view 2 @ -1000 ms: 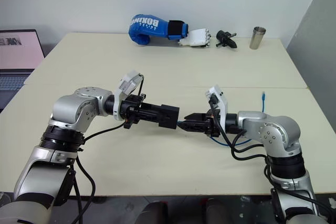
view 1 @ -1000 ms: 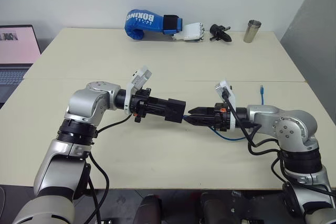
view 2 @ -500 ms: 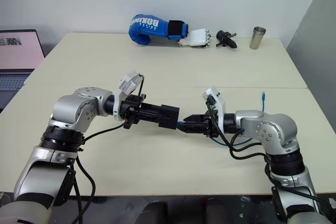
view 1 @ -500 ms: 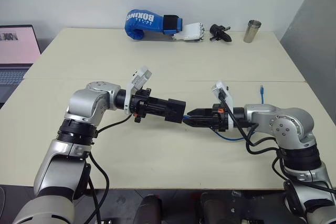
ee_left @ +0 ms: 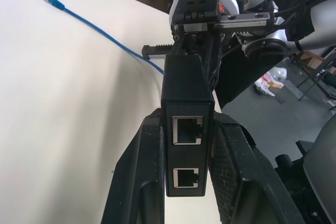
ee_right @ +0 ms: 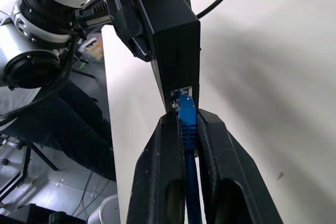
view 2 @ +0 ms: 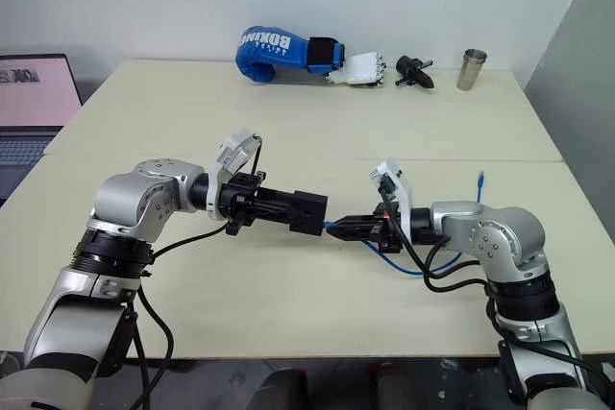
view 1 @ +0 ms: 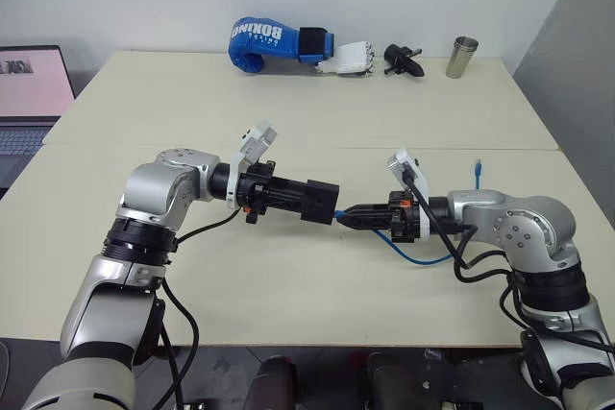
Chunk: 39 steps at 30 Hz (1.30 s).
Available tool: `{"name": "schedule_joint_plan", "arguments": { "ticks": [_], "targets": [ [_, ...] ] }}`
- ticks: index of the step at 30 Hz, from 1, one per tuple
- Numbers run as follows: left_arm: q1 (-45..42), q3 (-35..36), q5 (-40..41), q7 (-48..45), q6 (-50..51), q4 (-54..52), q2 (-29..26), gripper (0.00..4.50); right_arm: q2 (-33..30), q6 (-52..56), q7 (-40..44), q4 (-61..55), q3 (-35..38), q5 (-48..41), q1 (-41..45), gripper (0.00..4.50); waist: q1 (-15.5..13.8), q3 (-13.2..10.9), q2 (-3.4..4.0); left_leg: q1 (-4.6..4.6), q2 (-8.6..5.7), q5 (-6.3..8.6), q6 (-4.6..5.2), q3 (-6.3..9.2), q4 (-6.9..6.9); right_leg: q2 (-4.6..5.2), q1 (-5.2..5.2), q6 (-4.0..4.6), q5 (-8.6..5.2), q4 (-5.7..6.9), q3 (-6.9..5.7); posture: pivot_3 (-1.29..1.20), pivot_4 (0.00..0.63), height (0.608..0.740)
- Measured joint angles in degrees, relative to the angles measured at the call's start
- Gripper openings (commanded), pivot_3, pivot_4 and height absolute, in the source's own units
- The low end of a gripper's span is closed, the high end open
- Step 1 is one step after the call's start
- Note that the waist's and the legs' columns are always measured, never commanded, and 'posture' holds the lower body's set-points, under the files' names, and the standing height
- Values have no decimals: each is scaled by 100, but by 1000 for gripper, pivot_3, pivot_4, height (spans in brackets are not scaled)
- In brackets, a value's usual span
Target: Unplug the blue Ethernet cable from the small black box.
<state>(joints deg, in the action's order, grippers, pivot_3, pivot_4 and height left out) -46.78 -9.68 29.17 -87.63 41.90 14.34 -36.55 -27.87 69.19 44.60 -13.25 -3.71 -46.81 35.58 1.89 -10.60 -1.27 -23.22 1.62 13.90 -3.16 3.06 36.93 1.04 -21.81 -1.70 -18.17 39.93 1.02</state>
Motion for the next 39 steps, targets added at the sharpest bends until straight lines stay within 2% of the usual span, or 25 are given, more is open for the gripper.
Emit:
{"name": "schedule_joint_plan", "arguments": {
  "ticks": [17,39],
  "targets": [
    [187,-6,129,-43,292,-364,-82,794,-298,-58,332,-16,-140,-116,-93,56,-1,0,0,0,0,0,0,0,1,0,0,0,0,0,1,0,150,740],
    [191,-336,92,-67,30,-458,-136,794,-621,-206,453,-32,-192,-320,-286,53,-4,0,0,-1,0,0,0,0,1,0,1,0,0,0,0,0,150,740]
  ]
}}
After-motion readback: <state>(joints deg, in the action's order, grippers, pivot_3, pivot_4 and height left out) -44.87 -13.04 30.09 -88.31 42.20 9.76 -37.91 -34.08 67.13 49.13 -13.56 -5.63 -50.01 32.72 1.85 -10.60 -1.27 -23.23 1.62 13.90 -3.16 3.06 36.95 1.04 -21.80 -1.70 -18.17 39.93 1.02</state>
